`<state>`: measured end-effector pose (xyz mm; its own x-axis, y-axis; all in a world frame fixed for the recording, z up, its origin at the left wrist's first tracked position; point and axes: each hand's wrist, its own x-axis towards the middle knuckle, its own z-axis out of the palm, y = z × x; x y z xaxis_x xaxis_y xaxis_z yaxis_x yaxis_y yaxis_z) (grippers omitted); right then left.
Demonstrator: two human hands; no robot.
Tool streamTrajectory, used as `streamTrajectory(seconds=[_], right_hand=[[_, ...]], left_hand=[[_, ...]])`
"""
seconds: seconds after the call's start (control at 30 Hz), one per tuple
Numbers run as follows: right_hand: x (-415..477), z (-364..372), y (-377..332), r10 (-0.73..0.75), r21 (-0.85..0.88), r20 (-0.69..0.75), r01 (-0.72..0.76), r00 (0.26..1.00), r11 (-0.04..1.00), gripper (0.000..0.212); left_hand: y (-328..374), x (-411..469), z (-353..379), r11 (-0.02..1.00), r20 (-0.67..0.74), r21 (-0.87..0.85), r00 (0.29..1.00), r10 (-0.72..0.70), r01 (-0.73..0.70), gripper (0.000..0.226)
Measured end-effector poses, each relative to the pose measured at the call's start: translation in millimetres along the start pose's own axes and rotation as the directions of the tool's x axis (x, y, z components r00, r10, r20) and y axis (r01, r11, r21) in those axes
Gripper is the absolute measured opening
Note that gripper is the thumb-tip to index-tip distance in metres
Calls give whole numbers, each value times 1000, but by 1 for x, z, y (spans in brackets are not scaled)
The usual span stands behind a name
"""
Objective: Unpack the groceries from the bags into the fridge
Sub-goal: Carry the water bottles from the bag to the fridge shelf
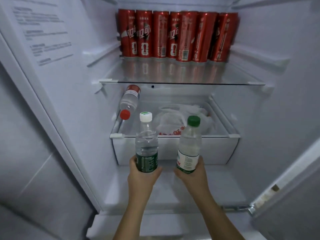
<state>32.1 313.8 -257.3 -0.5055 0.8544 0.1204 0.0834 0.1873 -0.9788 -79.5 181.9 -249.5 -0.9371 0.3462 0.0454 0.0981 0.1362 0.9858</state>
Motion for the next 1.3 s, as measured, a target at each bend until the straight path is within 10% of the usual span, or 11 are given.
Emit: streamTrajectory(seconds=[0.5,0.7,1.0,1.3], right_hand=[[2,-2,-1,-32,21,83,31,996,999,62],[1,-27,-51,-195,6,-23,195,981,981,76],[50,-16,-134,-333,-472,55,318,941,822,21],[56,-23,-139,-284,-606,9,231,959,761,27]], left_hand=[[-8,-2,6,999,32,11,999,30,-30,72],[33,2,-17,965,-124,-13,958,259,-262,77],[106,48,-4,908,120,60,906,406,-415,28],[100,65,-25,898,-14,183,913,409,-400,20]])
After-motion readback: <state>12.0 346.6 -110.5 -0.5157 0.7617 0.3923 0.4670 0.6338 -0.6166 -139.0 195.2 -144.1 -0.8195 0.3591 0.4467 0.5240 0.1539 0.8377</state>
